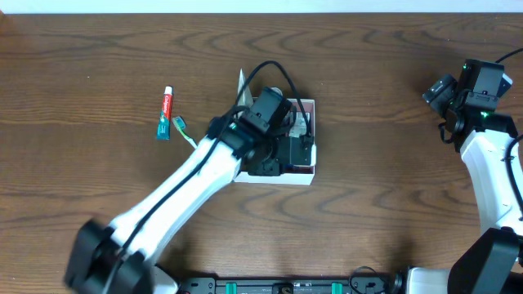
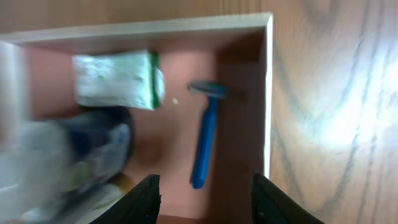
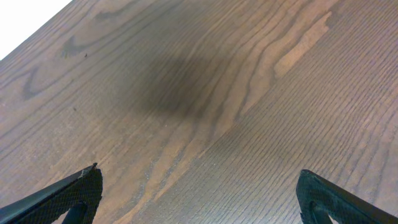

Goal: Pack container
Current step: 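Carry the razor into the box and release it at the front, then move the left gripper back toward the toothpaste and toothbrush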

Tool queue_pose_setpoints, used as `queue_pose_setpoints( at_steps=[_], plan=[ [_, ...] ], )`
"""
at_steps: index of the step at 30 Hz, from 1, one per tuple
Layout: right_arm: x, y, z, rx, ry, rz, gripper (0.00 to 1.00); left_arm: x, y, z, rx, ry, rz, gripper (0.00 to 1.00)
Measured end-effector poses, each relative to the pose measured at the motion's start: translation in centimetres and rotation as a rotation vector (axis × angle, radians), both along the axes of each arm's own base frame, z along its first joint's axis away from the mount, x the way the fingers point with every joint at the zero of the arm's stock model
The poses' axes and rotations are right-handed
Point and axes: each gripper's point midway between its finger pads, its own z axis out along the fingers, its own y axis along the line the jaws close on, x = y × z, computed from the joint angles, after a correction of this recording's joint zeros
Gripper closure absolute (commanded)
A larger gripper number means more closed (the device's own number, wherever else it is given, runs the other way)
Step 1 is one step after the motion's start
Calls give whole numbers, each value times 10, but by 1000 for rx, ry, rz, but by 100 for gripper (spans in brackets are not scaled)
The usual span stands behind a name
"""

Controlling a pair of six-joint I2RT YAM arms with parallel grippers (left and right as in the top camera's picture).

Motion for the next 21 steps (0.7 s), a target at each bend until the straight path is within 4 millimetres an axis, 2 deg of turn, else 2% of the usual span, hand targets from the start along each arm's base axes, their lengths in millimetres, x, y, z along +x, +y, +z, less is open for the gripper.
queue_pose_setpoints(
  at_steps=[2, 3, 6, 9, 10, 11, 12, 13, 17, 21],
  plan=[
    [0, 0, 0, 0, 0, 0, 1, -9, -3, 35, -80, -47, 45, 69],
    [0, 0, 0, 0, 0, 0, 1, -14, -4, 50, -116, -65, 59, 71],
    [0, 0, 0, 0, -1, 0, 1, -32, 1, 104, -254, -134, 121, 71],
    [0, 0, 0, 0, -1, 0, 1, -41, 25, 150, -358, -224, 235, 69],
    [0, 0, 0, 0, -1, 0, 1, -41, 38, 164, -382, -266, 293, 60],
    [0, 0, 0, 0, 0, 0, 1, -39, 49, 173, -393, -302, 343, 46],
    [0, 0, 0, 0, 0, 0, 1, -34, 65, 183, -400, -350, 422, 17],
    [0, 0, 0, 0, 0, 0, 1, -29, 82, 190, -401, -393, 505, 2],
    [0, 0, 0, 0, 0, 0, 1, -6, 143, 204, -358, -521, 797, 2],
    [0, 0, 0, 0, 0, 0, 1, 20, 174, 206, -332, -585, 973, 2]
  ],
)
